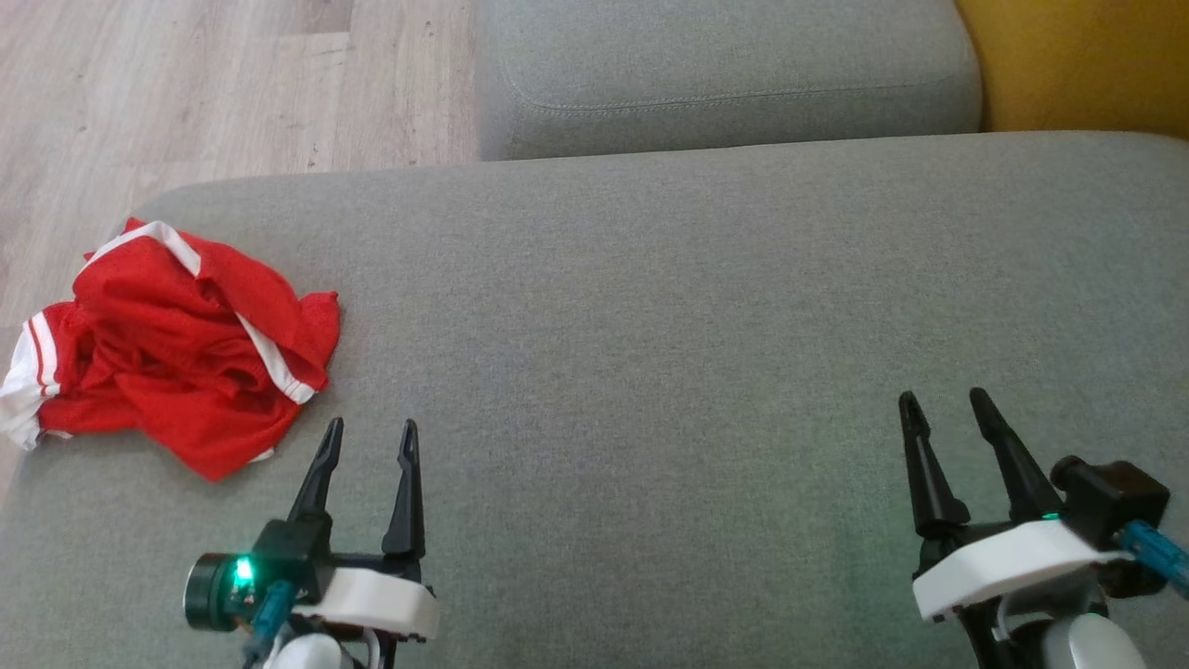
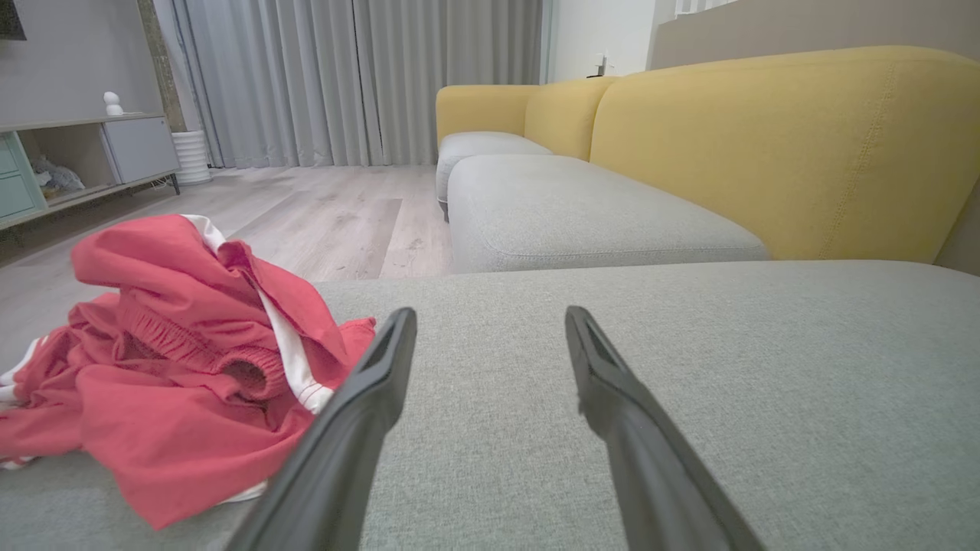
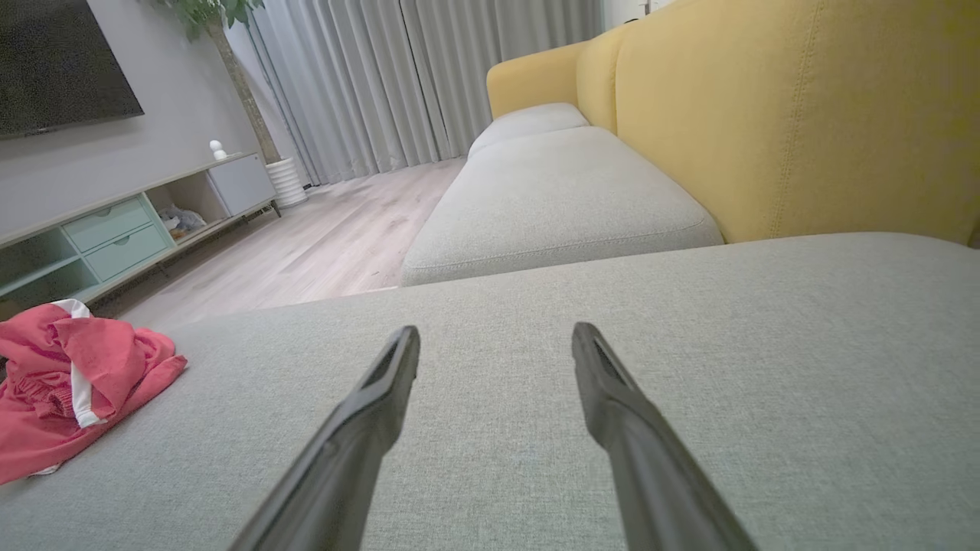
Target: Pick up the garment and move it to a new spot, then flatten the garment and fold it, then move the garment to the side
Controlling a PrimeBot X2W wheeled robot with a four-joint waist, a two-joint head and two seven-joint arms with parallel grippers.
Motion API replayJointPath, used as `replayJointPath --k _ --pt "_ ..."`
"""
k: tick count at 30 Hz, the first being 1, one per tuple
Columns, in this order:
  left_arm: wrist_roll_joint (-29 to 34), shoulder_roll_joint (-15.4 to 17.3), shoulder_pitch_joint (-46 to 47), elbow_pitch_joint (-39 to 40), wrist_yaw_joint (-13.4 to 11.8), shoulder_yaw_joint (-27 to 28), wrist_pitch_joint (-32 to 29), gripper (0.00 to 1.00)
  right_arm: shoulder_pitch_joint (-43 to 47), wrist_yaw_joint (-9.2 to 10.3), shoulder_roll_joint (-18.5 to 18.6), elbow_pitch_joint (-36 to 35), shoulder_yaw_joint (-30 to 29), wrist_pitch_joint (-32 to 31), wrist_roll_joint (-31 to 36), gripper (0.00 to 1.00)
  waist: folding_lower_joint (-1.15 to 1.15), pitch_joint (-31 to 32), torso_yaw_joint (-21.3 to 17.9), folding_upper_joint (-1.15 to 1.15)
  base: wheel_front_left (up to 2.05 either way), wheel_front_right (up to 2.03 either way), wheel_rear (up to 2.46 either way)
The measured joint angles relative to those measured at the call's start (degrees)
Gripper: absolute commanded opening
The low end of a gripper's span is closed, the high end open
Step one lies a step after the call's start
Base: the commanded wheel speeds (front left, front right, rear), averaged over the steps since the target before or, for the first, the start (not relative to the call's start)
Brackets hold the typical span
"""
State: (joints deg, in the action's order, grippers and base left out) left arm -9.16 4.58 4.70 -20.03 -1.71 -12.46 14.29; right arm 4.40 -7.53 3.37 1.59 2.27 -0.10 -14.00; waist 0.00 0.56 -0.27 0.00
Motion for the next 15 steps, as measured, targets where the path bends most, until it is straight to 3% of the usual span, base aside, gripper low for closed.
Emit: replayJointPath --k 15 --pt "-0.3 -0.8 0.0 -1.8 0.7 1.7 0.0 1.00 0.0 0.00 -0.6 -0.2 -0.8 -0.5 0.0 1.00 0.00 -0.1 0.0 0.00 0.00 0.00 0.00"
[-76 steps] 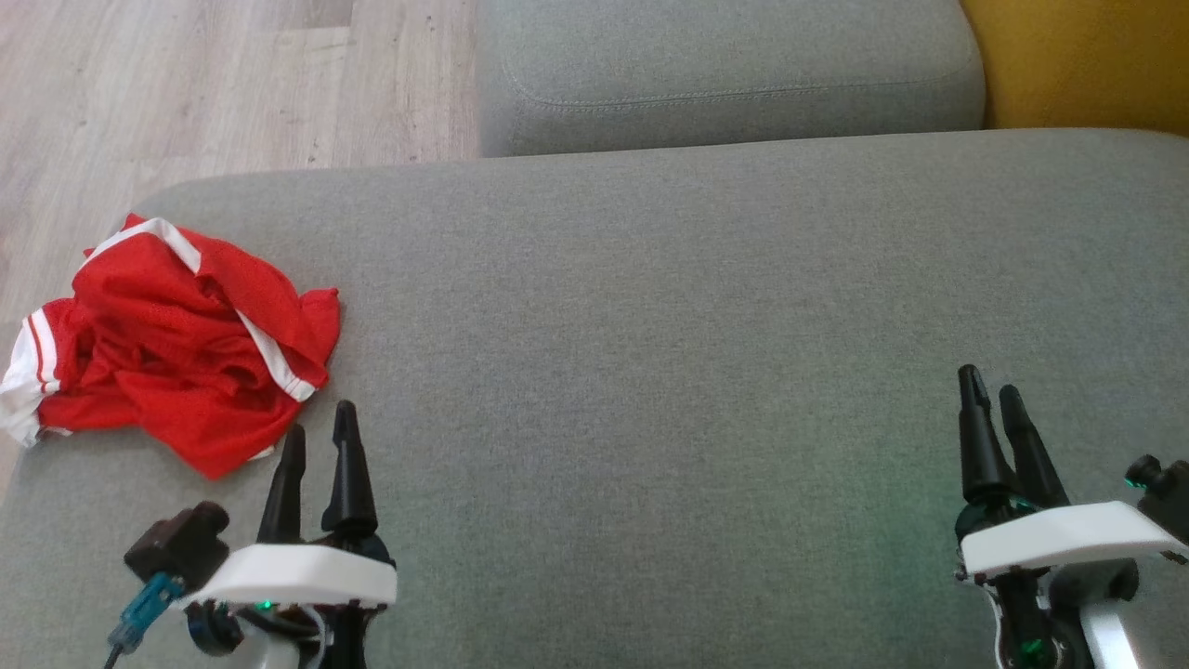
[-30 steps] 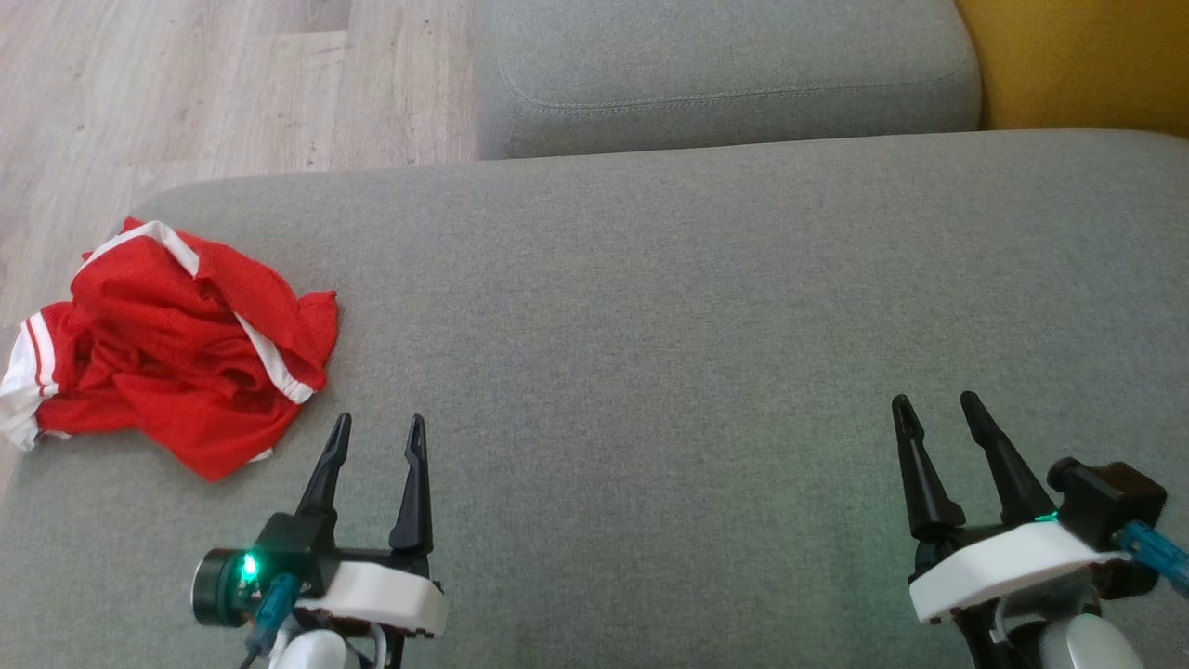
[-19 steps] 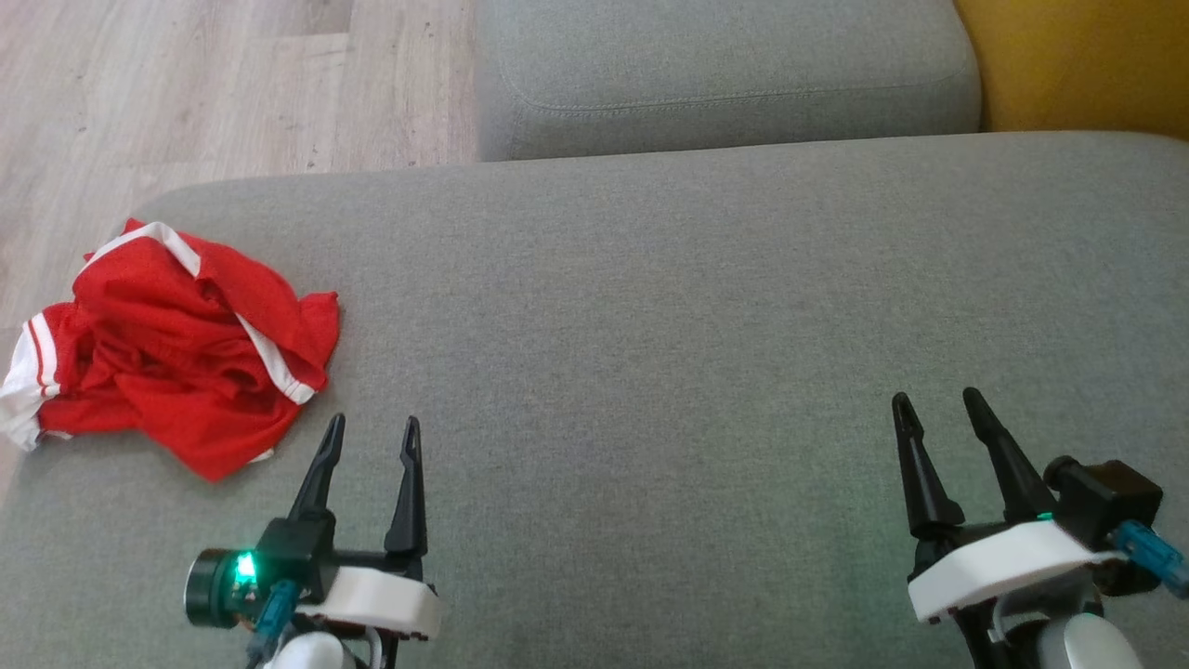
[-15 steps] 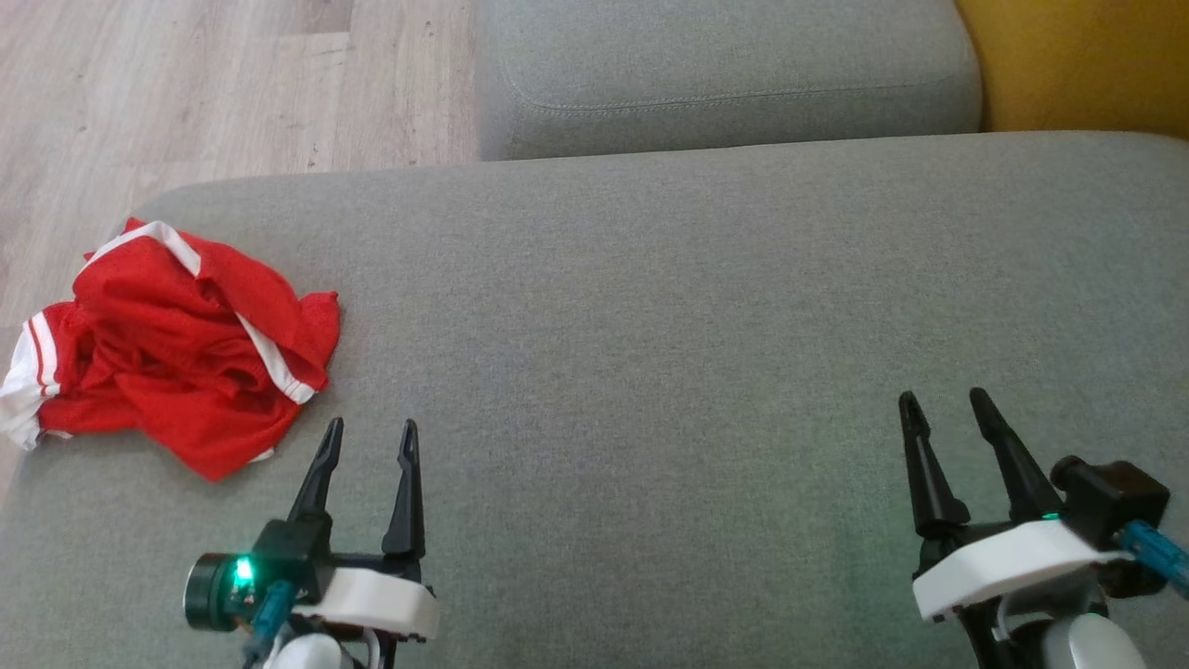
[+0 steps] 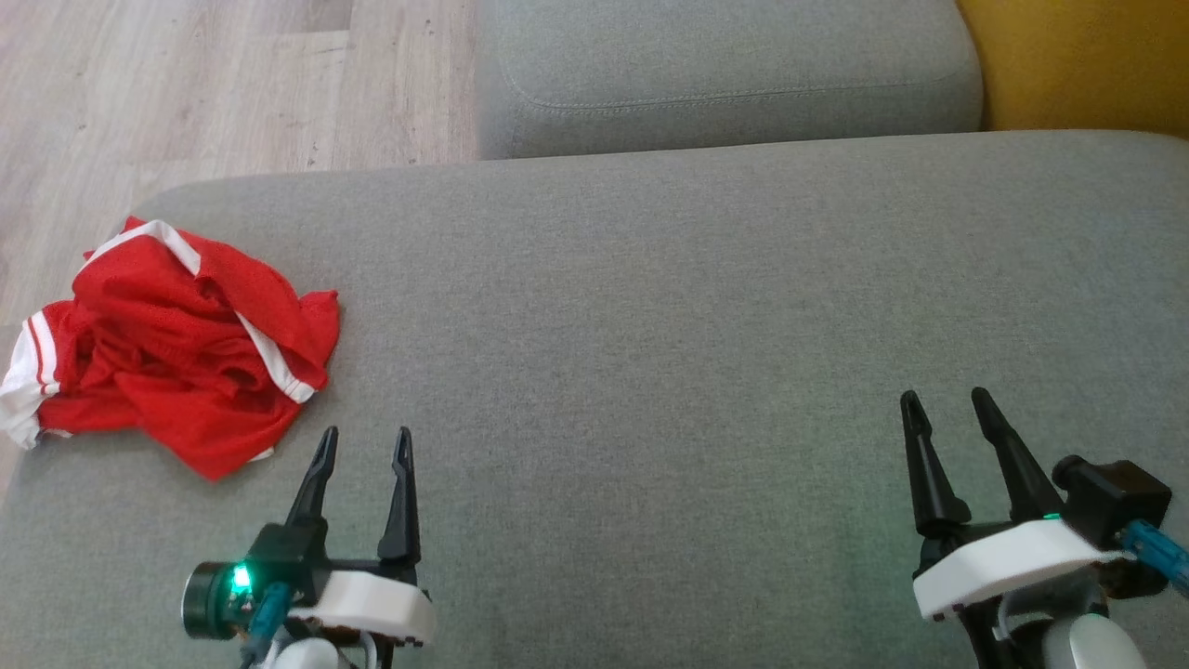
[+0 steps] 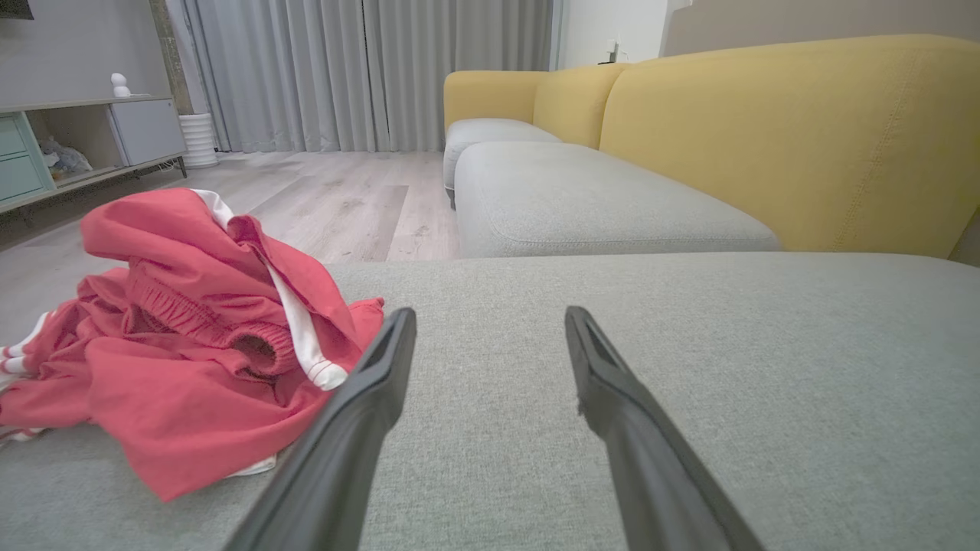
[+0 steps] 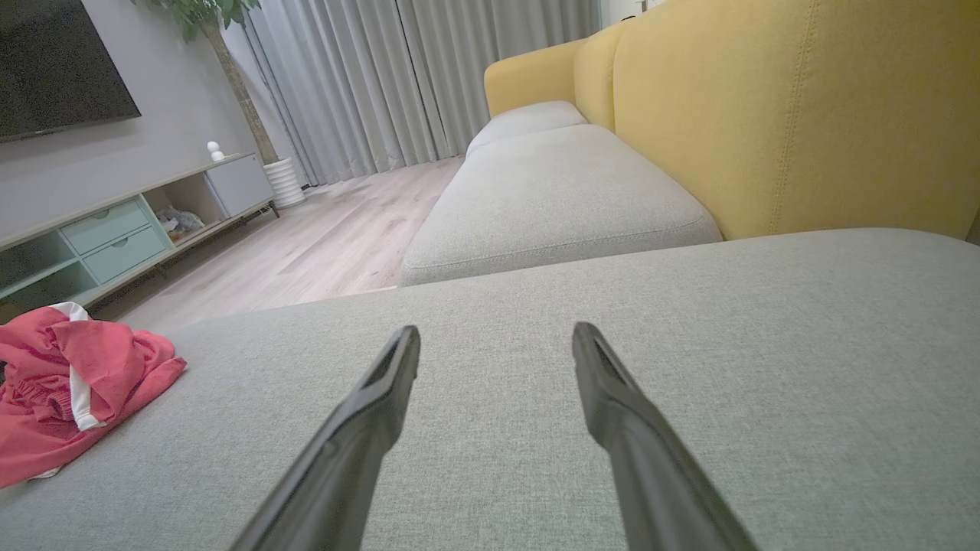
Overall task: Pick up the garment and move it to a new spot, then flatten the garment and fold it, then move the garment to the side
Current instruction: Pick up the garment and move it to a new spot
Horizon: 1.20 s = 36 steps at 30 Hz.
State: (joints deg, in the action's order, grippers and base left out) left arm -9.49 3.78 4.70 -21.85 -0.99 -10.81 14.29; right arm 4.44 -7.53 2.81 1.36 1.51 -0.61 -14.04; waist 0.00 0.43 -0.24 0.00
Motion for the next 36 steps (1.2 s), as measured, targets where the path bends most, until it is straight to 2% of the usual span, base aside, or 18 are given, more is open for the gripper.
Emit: replayJointPath --k 7,13,22,28,29,36 --pt "2.0 0.0 0.3 -1.8 -1.0 0.1 0.0 1.00 0.0 0.00 0.0 -0.9 -0.3 -0.4 1.1 1.00 0.00 -0.3 0.9 0.00 0.00 0.00 0.00" --pt "2.5 0.0 2.3 -2.8 -2.1 0.7 0.0 1.00 0.1 0.00 0.1 -2.4 -0.2 -1.5 2.6 1.00 0.00 -1.1 3.9 0.00 0.00 0.00 0.00" --pt "1.3 0.3 3.7 -2.6 -2.5 2.1 0.0 1.00 0.1 0.00 1.2 -5.5 1.1 -3.0 4.1 1.00 0.00 -2.1 11.8 0.00 0.00 0.00 0.00" --pt "-0.1 1.2 3.8 -1.4 -2.6 3.8 0.0 1.00 0.1 0.00 1.5 -7.3 1.7 -3.5 4.6 1.00 0.00 -2.6 17.8 0.00 0.00 0.00 0.00" --pt "-0.9 1.3 3.8 -0.5 -2.6 4.1 0.0 1.00 0.1 0.00 1.6 -8.1 1.6 -4.0 5.5 1.00 0.00 -2.8 19.8 0.00 0.00 0.00 0.00" --pt "-2.0 1.8 3.6 1.1 -3.2 5.5 0.0 1.00 -0.1 0.00 1.6 -9.7 1.5 -4.7 6.1 1.00 0.00 -3.5 24.9 0.00 0.00 0.00 0.00"
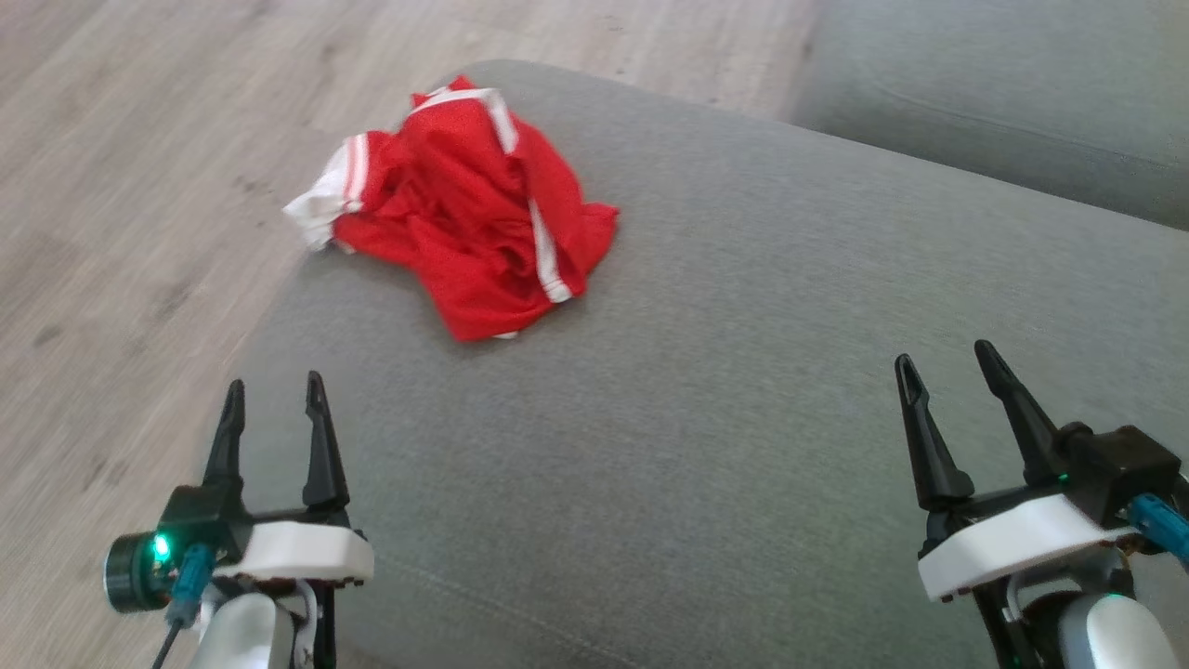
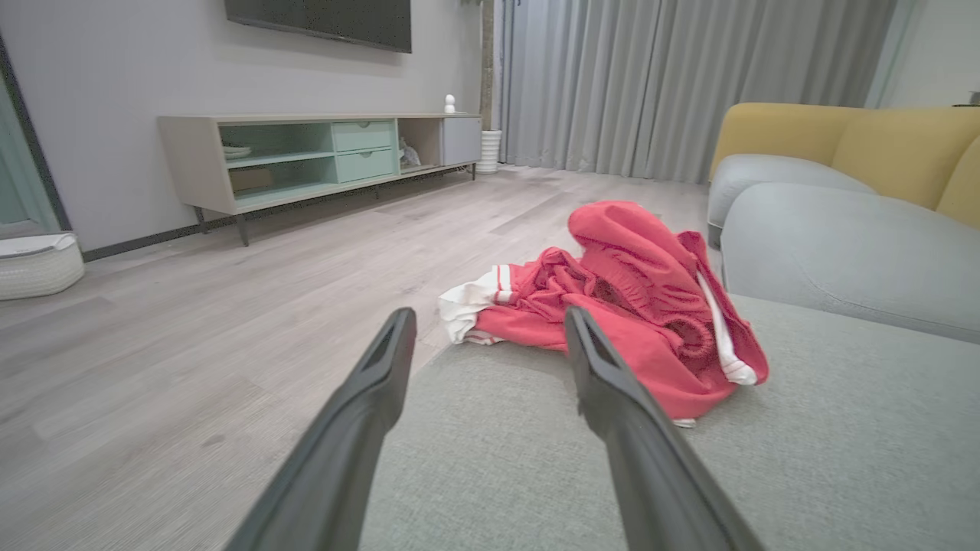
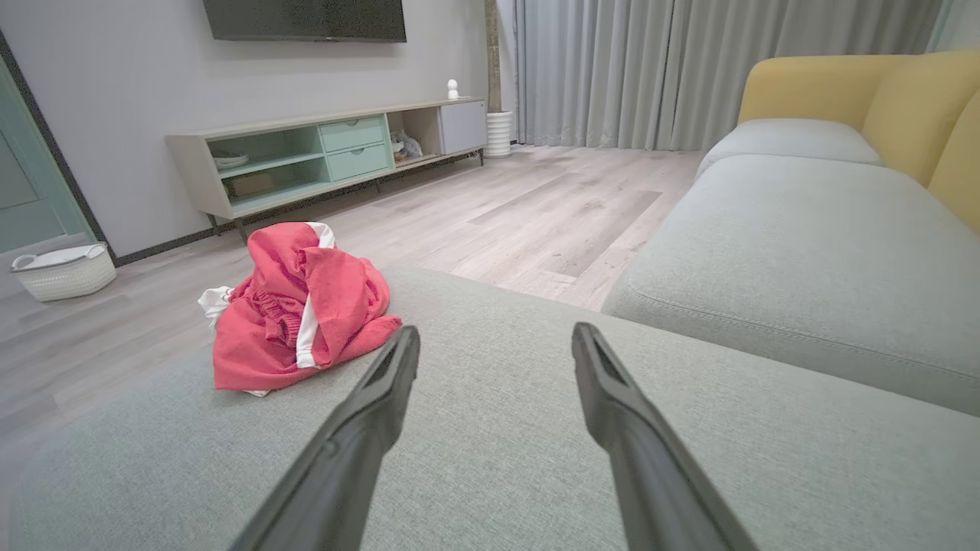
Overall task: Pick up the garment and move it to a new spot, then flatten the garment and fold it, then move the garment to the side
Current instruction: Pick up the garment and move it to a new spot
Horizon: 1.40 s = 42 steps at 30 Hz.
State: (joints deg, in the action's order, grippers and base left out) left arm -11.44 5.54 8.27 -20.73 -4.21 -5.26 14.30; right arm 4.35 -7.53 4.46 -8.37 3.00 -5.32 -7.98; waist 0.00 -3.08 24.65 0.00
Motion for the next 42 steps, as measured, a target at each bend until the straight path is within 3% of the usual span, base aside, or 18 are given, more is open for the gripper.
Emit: replayJointPath --k 6,15,22,33,42 --pt "-0.7 0.0 -0.6 1.8 -0.8 0.7 0.0 1.00 0.0 0.00 0.0 -1.4 -0.1 -0.8 0.4 1.00 0.00 -0.9 3.0 0.00 0.00 0.00 0.00" --pt "-0.7 -0.1 0.0 2.7 -1.3 0.7 0.2 1.00 -0.4 0.00 0.3 -4.1 -1.1 -2.5 0.5 1.00 0.00 -4.1 3.3 0.00 0.00 0.00 0.00" --pt "-0.7 -0.2 11.1 -1.0 0.3 -1.2 -1.8 1.00 -4.2 0.00 3.9 -9.2 -1.8 -5.3 1.0 1.00 0.00 -10.4 1.7 0.00 0.00 0.00 0.00" --pt "-1.8 0.1 33.6 -18.4 5.8 -3.0 -9.3 1.00 -9.9 0.00 7.7 -13.7 -3.7 -7.0 0.4 1.00 0.01 -21.4 -3.5 0.00 0.00 0.00 0.00" --pt "-5.3 0.3 46.2 -33.7 7.3 -1.9 -18.8 0.99 -11.1 0.00 8.9 -15.1 -4.9 -7.8 -0.1 1.00 0.01 -26.6 -6.7 0.00 0.00 0.00 0.00"
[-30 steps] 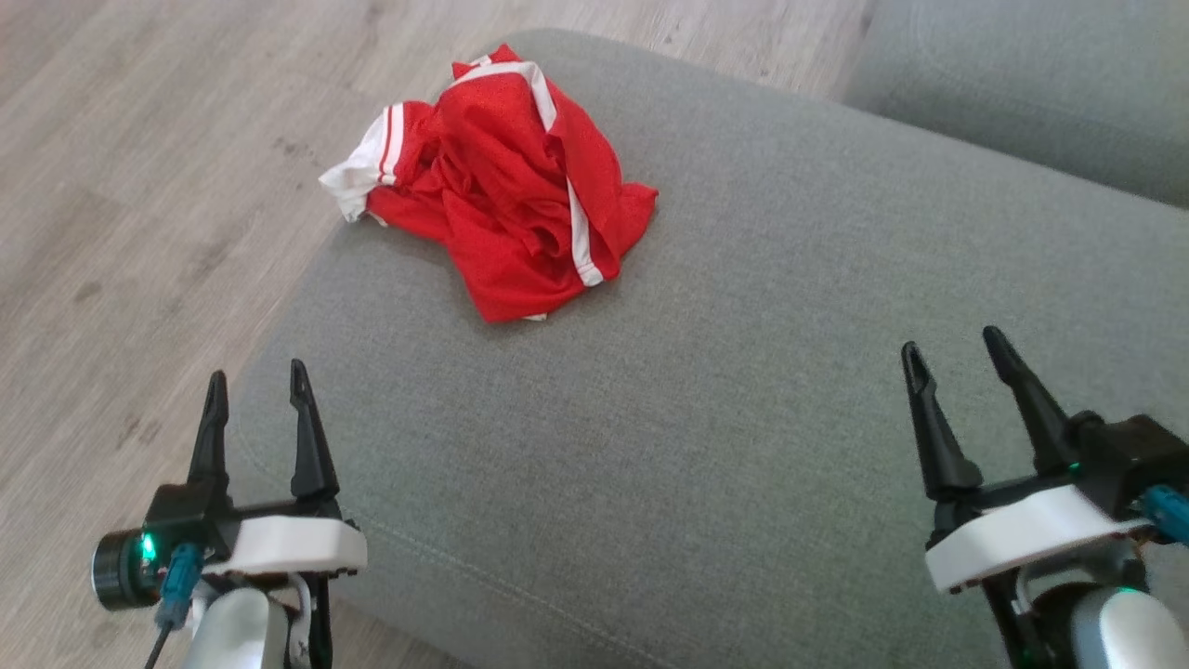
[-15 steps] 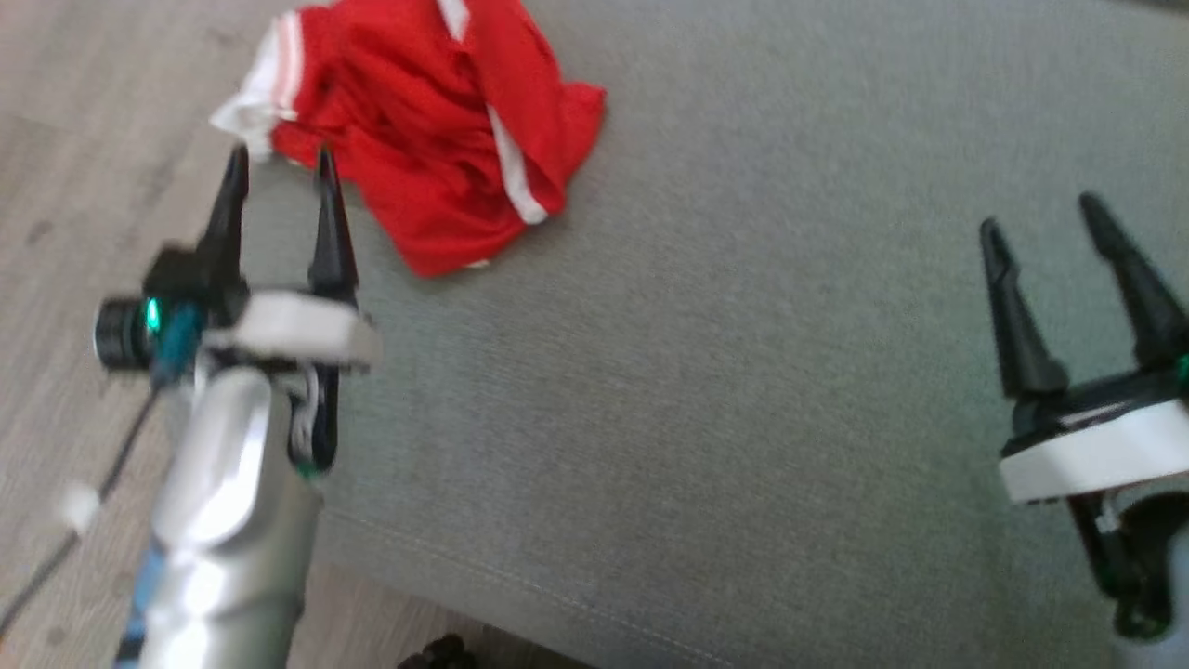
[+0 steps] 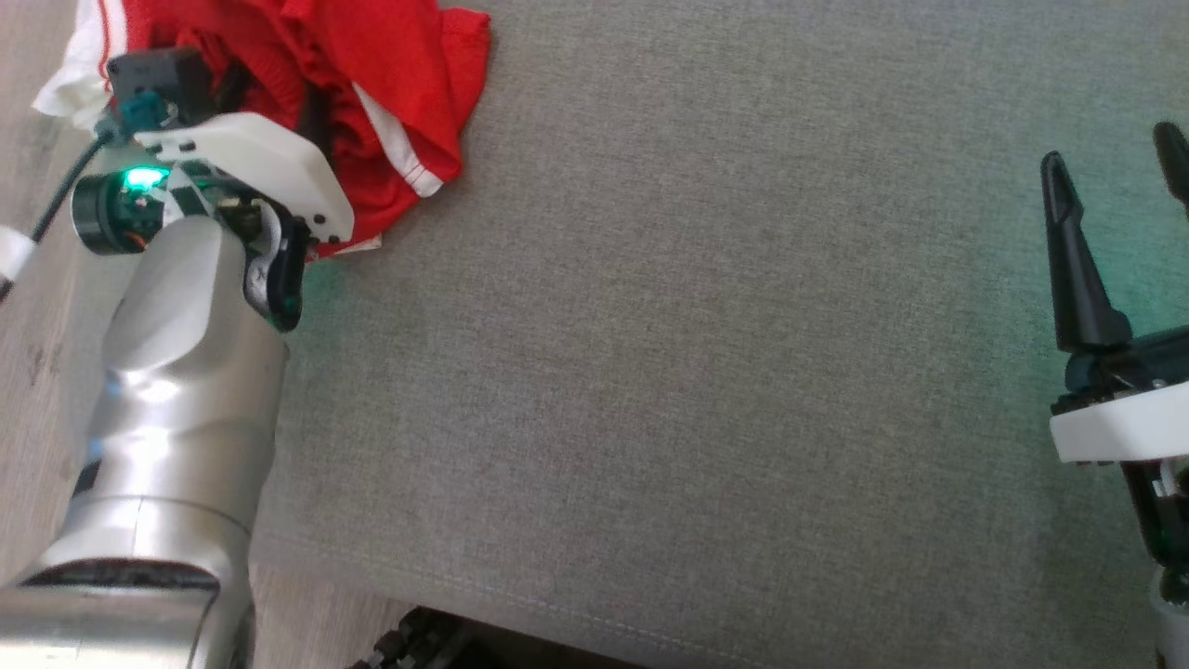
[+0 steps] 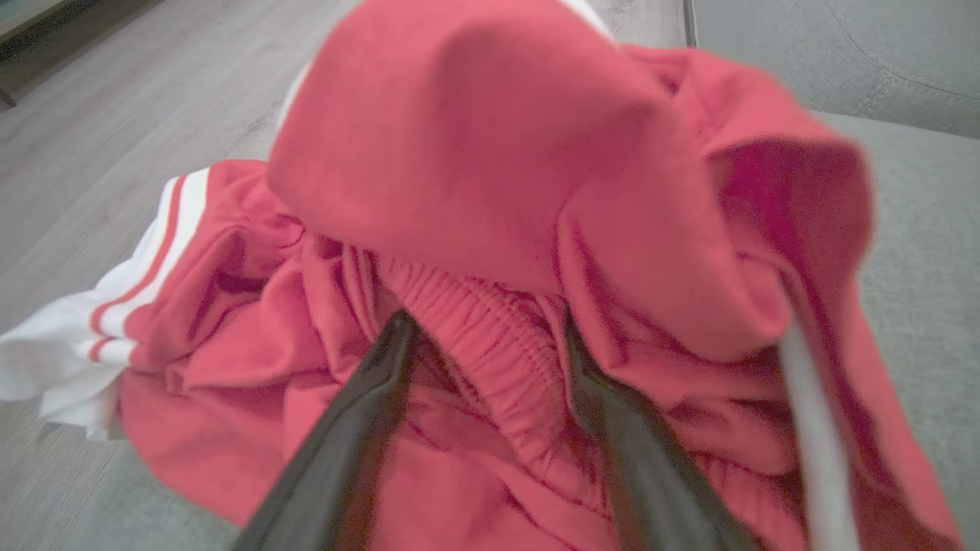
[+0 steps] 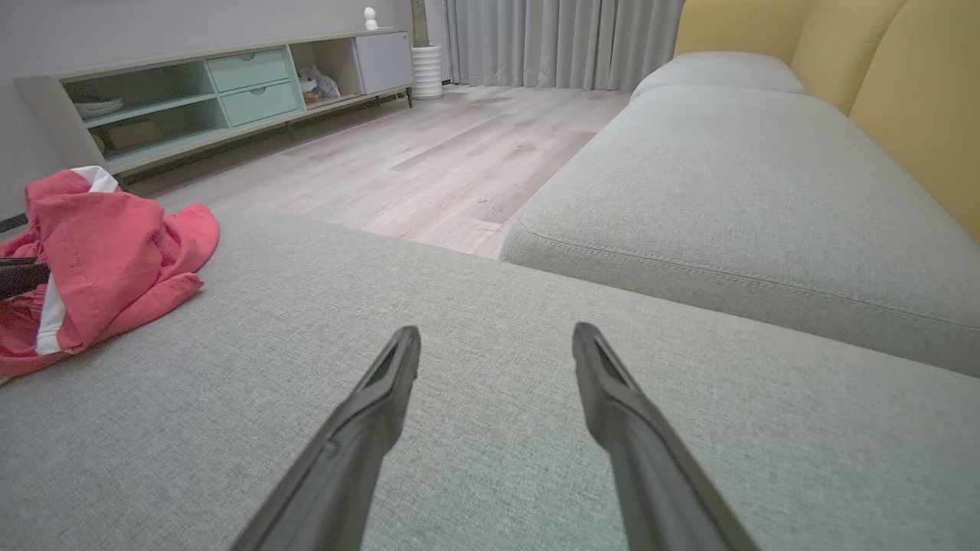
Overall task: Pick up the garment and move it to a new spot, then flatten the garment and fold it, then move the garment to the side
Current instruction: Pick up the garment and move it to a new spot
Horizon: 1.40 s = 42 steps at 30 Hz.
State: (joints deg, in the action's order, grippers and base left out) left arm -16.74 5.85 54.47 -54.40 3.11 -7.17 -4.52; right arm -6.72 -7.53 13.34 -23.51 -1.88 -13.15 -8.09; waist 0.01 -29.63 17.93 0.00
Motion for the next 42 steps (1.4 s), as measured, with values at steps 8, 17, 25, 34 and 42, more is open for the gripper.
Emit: replayJointPath --k 8,17,25,34,42 --pt "-0.3 1.3 1.4 -1.2 -0.8 0.8 9.7 0.00 0.1 0.00 -0.5 0.6 -0.9 0.2 -0.3 1.00 -0.01 2.7 -0.2 0.00 0.00 0.00 0.00" --pt "-0.3 3.5 -3.0 5.0 -2.3 1.5 16.4 0.00 1.9 0.00 -3.9 3.6 -0.6 2.4 -0.5 1.00 -0.02 10.3 -0.4 0.00 0.00 0.00 0.00" --pt "1.0 5.3 -12.9 22.1 -4.2 0.4 14.8 0.00 4.1 0.00 -6.8 5.7 0.6 4.1 -0.5 1.00 -0.02 17.1 -2.9 0.00 0.00 0.00 0.00" --pt "2.0 3.8 -25.0 43.9 -6.2 -4.9 7.8 0.00 3.9 0.00 -7.8 8.0 1.9 5.4 -1.0 1.00 -0.02 17.8 -10.0 0.00 0.00 0.00 0.00" --pt "4.1 -1.7 -27.5 43.9 -2.0 -20.7 2.8 0.00 3.7 0.00 -8.9 10.4 3.1 7.5 -3.0 1.00 -0.02 17.3 -21.1 0.00 0.00 0.00 0.00"
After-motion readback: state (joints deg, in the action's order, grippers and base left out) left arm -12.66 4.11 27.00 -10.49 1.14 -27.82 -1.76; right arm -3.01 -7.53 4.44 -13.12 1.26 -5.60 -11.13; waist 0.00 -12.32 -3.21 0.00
